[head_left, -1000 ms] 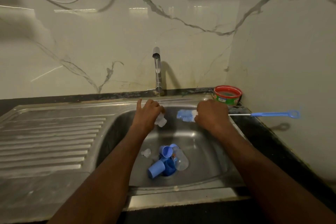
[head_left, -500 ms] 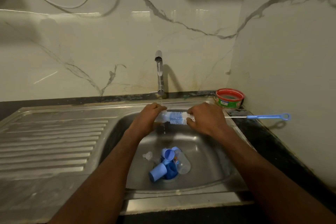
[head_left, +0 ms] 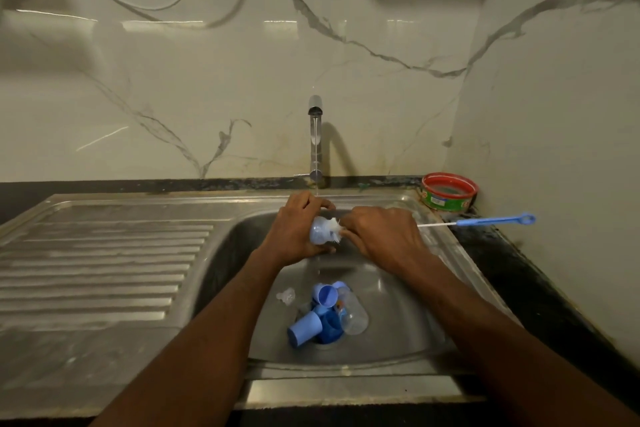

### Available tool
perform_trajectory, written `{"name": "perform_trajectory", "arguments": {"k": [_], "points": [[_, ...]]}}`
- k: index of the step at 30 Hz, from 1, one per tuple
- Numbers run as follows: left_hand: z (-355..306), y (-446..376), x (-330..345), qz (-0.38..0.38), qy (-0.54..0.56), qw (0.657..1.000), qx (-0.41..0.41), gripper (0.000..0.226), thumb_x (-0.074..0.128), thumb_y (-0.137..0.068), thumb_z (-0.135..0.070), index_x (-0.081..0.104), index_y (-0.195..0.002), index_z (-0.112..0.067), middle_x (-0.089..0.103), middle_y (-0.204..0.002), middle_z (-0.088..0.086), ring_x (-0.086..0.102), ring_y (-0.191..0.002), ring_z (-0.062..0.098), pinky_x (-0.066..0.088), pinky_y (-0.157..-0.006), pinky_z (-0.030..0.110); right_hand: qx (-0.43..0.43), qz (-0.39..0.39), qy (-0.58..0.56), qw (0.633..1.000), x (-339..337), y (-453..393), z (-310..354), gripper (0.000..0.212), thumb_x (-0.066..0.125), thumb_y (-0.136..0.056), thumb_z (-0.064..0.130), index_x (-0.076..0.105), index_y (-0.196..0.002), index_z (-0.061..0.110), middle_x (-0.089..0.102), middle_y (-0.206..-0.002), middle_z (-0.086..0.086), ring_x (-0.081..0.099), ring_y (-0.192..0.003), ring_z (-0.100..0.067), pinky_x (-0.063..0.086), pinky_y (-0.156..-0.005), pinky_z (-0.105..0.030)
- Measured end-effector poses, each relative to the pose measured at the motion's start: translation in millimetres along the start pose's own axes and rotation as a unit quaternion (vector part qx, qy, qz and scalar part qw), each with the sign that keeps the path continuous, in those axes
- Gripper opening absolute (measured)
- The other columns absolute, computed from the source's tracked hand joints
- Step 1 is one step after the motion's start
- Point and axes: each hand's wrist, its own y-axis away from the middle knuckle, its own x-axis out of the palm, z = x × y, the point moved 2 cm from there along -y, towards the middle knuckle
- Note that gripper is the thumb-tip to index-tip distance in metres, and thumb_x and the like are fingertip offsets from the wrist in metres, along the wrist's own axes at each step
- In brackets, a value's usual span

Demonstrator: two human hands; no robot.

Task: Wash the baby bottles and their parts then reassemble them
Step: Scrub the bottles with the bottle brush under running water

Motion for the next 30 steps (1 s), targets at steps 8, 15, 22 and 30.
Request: {"name": "perform_trajectory", "arguments": {"k": [8,15,22,30], "points": [[-4.6,-0.2,11.5,0.107,0.072,0.991,-0.040,0.077,0.079,-0.080,-0.017,0.041,-0.147,-0.023,0.052,-0.143,0.003,0.050,-0.129,0.020,0.043,-0.109,0.038,0.189,0.018,-0.007,0.982,13.5,-9.9,-9.4,0.026,0.063,-0.094,0.040,0.068,-0.117,0.030,0.070,-0.107,0.001,0.068,-0.094,-0.021,0.052,-0.074,-0.033],[8.0,2.0,1.1,0.011,-0.049,0.999,0.022,0.071,0.089,-0.064,-0.047,0.054,-0.123,-0.030,0.051,-0.121,-0.003,0.048,-0.109,0.016,0.047,-0.089,0.036,0.055,0.009,-0.009,0.998,4.9,2.5,-0.1,0.027,0.054,-0.096,0.050,0.067,-0.112,0.032,0.071,-0.099,0.001,0.065,-0.087,-0.021,0.038,-0.063,-0.030],[-0.7,7.1,17.6,0.081,0.116,0.988,-0.057,0.087,0.082,-0.074,-0.040,0.039,-0.148,-0.026,0.050,-0.144,0.001,0.049,-0.130,0.018,0.042,-0.111,0.041,0.154,0.020,-0.016,0.988,11.0,-5.8,-3.8,0.027,0.061,-0.096,0.039,0.065,-0.121,0.031,0.069,-0.110,0.002,0.067,-0.097,-0.021,0.045,-0.072,-0.032],[6.2,2.7,-0.5,-0.014,-0.029,0.999,0.009,0.065,0.088,-0.068,-0.042,0.055,-0.121,-0.027,0.056,-0.122,-0.002,0.051,-0.109,0.016,0.050,-0.090,0.036,0.110,0.010,-0.042,0.993,16.9,1.7,-10.4,0.032,0.054,-0.096,0.051,0.068,-0.118,0.032,0.071,-0.105,0.000,0.066,-0.092,-0.021,0.035,-0.066,-0.030]]}}
